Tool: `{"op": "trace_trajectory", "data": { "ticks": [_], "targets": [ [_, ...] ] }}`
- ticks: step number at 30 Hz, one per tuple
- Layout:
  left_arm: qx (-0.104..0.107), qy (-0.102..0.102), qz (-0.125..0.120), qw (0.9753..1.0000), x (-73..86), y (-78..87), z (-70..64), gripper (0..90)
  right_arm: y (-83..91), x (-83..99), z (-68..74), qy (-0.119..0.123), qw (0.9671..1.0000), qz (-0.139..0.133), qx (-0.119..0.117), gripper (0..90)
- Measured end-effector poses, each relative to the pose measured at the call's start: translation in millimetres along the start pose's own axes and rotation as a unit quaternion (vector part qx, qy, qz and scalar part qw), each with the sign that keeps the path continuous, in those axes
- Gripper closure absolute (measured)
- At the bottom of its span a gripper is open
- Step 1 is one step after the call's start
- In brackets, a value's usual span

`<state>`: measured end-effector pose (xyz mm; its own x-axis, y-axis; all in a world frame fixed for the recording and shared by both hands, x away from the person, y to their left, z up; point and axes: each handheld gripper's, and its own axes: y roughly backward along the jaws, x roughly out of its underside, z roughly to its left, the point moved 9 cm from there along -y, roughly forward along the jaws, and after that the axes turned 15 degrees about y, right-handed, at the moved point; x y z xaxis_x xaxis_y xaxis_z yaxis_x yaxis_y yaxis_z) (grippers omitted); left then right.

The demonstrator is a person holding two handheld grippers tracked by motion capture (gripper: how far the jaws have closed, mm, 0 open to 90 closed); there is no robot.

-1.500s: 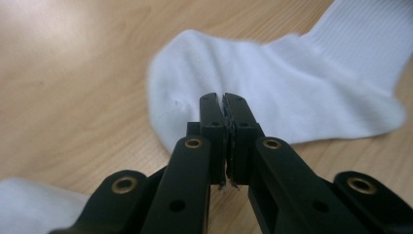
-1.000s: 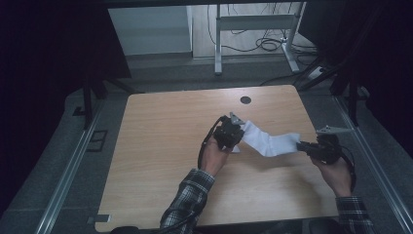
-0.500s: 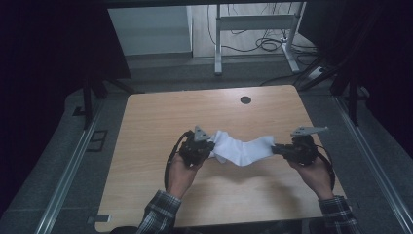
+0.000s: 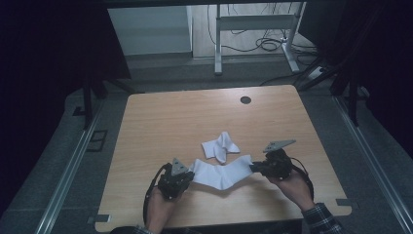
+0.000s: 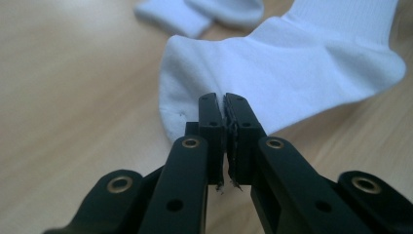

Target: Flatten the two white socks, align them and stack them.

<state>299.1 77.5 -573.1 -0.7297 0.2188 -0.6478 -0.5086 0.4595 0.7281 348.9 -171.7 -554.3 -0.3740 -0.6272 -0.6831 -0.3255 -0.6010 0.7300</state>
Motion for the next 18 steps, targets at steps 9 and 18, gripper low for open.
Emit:
{"op": "trace_trajectory", "data": {
  "ticks": [9,18],
  "targets": [
    [0.003,0.032,-0.026,0.9991,-0.1,5.5,12.2,49.7,-9.8,23.0,-2.0,-0.004,0.9996,0.029,0.004,73.3],
    [-0.052,0.036,-0.008,0.9979,4.5,-8.5,39.0,41.1,-14.1,23.8,-13.4,0.009,0.9987,0.034,0.038,63.7]
  ]
}}
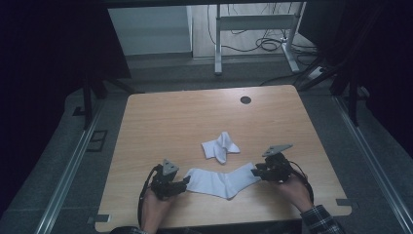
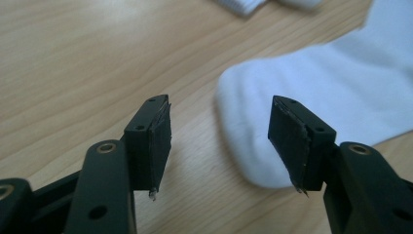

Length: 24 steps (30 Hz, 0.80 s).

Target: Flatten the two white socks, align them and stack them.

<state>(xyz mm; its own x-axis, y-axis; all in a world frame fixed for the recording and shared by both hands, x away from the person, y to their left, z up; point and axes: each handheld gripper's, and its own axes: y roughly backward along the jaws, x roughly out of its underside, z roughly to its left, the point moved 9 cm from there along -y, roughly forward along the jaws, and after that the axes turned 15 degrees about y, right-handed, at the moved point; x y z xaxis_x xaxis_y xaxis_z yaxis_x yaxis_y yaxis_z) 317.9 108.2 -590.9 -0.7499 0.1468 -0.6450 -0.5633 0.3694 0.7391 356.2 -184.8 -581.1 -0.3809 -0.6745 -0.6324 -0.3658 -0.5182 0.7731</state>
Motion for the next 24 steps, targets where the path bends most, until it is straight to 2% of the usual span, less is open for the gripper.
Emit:
{"op": "trace_trajectory", "data": {
  "ticks": [5,8,17,24],
  "targets": [
    [-0.024,-0.008,0.012,0.9996,2.9,-8.6,5.7,41.3,-3.6,7.9,-5.0,0.002,0.9999,0.015,0.008,63.1],
    [-0.023,0.0,0.011,0.9997,2.3,-8.1,8.2,41.8,-2.9,10.1,-6.8,0.003,0.9998,0.017,0.011,63.1],
    [0.004,0.011,-0.008,0.9999,-14.1,-7.3,5.6,34.6,0.7,-0.6,-4.2,0.004,1.0,-0.005,0.007,58.9],
    [0.017,0.008,-0.015,0.9997,-23.6,-10.9,10.6,31.6,6.0,-8.7,-5.7,0.002,0.9997,-0.023,0.0,63.7]
  ]
}}
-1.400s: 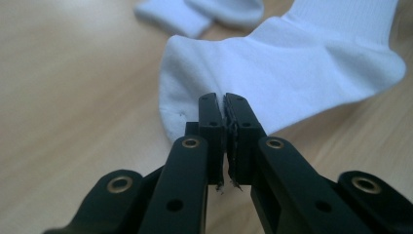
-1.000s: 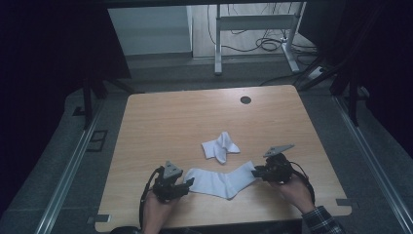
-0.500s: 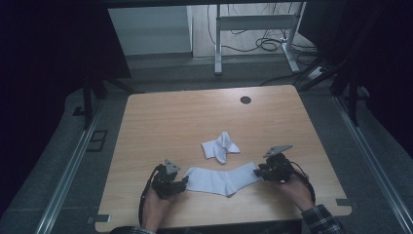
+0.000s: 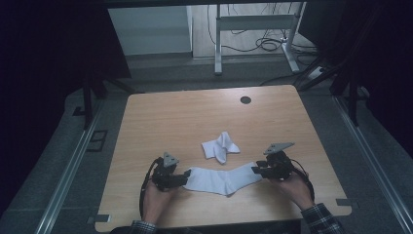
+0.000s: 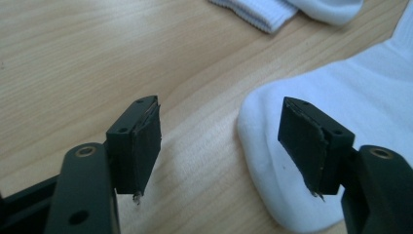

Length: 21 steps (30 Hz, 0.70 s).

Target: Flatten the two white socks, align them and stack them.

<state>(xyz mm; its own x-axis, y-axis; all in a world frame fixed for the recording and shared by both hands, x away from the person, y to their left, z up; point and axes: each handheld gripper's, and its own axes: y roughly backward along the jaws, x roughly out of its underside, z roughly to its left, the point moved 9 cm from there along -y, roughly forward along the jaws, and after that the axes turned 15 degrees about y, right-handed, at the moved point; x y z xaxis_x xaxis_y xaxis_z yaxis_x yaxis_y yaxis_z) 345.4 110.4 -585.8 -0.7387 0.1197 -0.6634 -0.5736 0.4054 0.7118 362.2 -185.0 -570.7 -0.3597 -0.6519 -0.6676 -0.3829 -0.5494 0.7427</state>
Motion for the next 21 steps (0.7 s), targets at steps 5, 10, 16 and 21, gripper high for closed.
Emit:
{"op": "trace_trajectory", "data": {
  "ticks": [5,10,16,21],
  "targets": [
    [0.006,-0.002,-0.003,1.0,-10.0,-3.4,0.9,31.4,1.2,-6.1,-2.3,-0.006,0.9999,-0.01,-0.001,66.3],
    [0.0,0.0,-0.007,1.0,-14.8,-6.8,8.6,31.2,1.4,-13.2,0.0,-0.001,0.9999,-0.014,-0.007,69.6],
    [-0.012,0.006,-0.013,0.9998,-14.1,-5.2,26.4,29.3,-2.6,-23.1,1.4,0.007,0.9998,-0.016,-0.012,70.6],
    [-0.028,0.015,-0.015,0.9994,-10.0,-4.5,43.0,27.3,-7.0,-36.7,3.0,0.006,0.9994,-0.026,-0.023,73.3]
  ]
}}
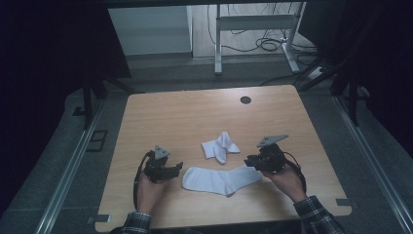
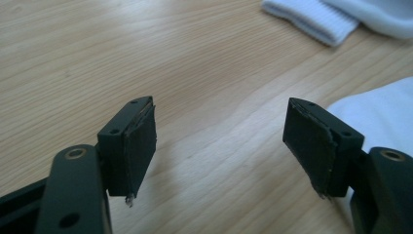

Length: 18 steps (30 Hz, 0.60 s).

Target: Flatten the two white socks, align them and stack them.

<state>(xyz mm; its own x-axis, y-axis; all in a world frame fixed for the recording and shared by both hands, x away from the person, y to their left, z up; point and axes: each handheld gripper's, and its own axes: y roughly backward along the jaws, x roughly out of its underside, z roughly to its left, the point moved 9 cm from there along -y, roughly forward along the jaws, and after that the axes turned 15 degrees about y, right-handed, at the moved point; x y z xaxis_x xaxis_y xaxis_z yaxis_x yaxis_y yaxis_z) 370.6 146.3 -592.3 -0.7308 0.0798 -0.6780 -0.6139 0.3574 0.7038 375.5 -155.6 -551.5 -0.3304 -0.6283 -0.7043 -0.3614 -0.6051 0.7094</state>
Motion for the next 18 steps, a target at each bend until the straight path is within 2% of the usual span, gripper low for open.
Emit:
{"op": "trace_trajectory", "data": {
  "ticks": [5,8,10,18],
  "targets": [
    [-0.008,0.012,0.009,0.9999,5.7,-2.8,11.5,25.0,-8.8,-14.8,4.0,0.011,0.9999,-0.003,-0.009,75.5],
    [-0.016,0.01,0.022,0.9996,11.2,-7.1,17.1,23.7,-14.8,-23.0,7.9,0.022,0.9997,0.0,-0.01,75.7],
    [-0.012,0.01,0.014,0.9998,11.2,-8.7,18.2,18.8,-18.6,-28.2,10.9,0.027,0.9995,0.002,-0.013,77.2],
    [-0.013,0.01,0.014,0.9998,11.1,-10.1,16.7,15.1,-36.9,-46.6,24.3,0.046,0.9985,0.008,-0.027,79.9]
  ]
}}
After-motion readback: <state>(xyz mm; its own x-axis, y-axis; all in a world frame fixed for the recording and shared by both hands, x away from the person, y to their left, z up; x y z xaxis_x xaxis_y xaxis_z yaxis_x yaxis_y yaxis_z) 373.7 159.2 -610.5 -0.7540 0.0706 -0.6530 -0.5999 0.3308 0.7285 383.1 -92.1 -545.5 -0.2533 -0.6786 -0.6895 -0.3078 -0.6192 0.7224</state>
